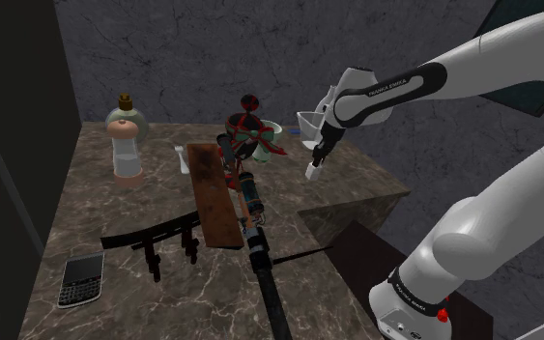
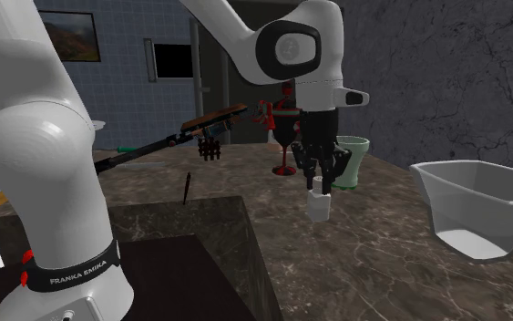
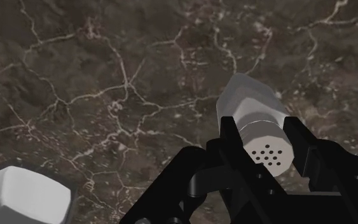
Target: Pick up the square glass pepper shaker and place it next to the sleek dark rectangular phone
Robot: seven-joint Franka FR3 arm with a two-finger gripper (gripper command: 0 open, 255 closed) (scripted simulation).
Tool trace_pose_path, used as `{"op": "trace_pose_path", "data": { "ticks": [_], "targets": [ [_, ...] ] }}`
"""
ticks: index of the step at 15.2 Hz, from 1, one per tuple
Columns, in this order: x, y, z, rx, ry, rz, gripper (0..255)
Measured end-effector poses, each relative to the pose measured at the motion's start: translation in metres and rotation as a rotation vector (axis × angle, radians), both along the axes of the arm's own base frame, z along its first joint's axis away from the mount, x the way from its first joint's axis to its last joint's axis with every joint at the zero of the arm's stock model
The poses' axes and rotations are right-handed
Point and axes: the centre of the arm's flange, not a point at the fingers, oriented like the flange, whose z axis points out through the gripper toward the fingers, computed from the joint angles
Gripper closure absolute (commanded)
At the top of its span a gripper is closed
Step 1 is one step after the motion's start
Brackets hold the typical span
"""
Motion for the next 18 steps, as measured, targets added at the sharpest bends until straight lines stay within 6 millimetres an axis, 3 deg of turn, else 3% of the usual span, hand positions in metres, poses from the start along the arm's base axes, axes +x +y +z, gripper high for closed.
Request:
{"op": "trace_pose_path", "data": {
  "ticks": [7, 18],
  "targets": [
    [0.000, 0.000, 0.002, 0.000, 0.000, 0.000, 255],
    [0.000, 0.000, 0.058, 0.000, 0.000, 0.000, 255]
  ]
}}
